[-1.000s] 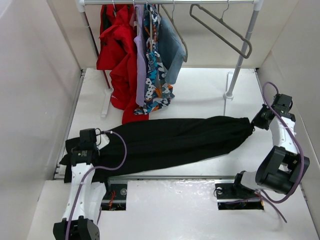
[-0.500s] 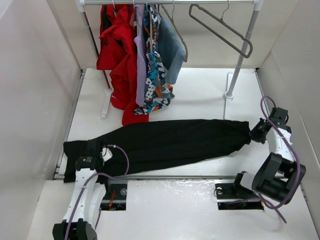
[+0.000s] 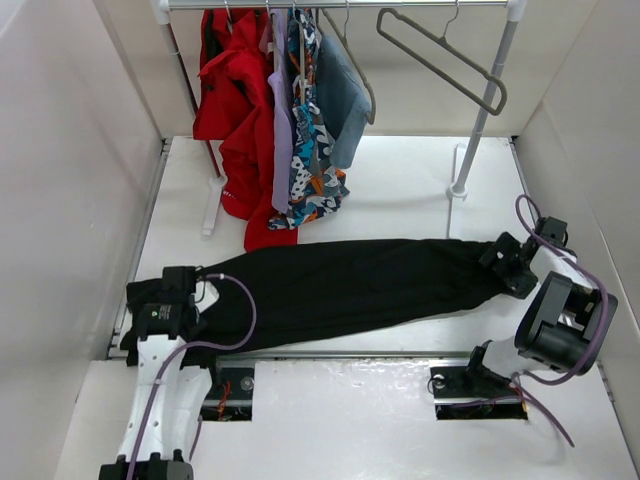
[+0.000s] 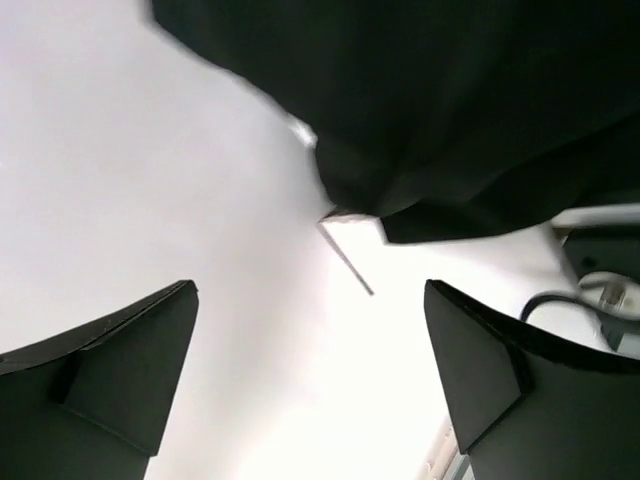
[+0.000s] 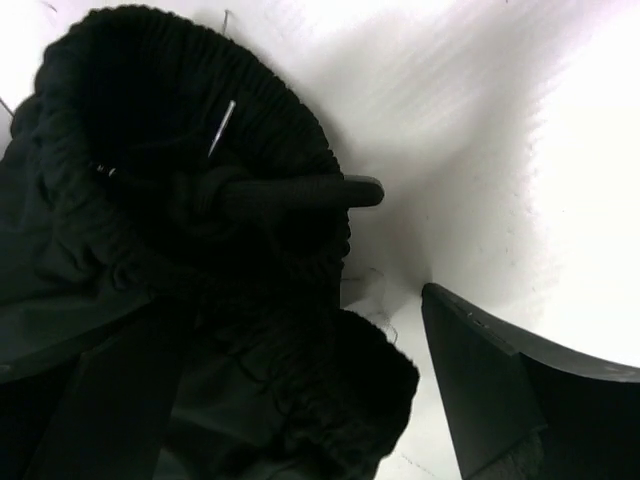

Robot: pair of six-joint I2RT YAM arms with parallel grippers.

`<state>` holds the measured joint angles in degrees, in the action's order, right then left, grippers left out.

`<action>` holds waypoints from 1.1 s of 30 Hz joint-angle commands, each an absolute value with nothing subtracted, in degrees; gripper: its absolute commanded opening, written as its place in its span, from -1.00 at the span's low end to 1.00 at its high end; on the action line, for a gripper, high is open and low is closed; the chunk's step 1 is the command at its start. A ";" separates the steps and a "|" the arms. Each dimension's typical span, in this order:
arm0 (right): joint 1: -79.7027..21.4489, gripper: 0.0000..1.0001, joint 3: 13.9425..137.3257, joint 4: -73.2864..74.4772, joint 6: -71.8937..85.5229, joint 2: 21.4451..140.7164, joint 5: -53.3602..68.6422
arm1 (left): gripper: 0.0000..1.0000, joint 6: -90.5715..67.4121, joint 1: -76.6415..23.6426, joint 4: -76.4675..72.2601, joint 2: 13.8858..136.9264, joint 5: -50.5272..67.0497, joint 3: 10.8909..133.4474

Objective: Place the trousers on the hanger
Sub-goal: Fold the trousers at the center of the board.

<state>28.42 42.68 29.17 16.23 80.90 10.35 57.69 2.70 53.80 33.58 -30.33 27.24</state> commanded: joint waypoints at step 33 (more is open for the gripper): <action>13.89 -1.00 64.51 31.64 13.10 67.68 -15.98 | 0.81 52.82 2.12 44.21 67.40 12.29 51.41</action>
<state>16.10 62.81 31.83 13.61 67.51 -10.02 48.80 3.92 41.52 66.17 2.15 48.62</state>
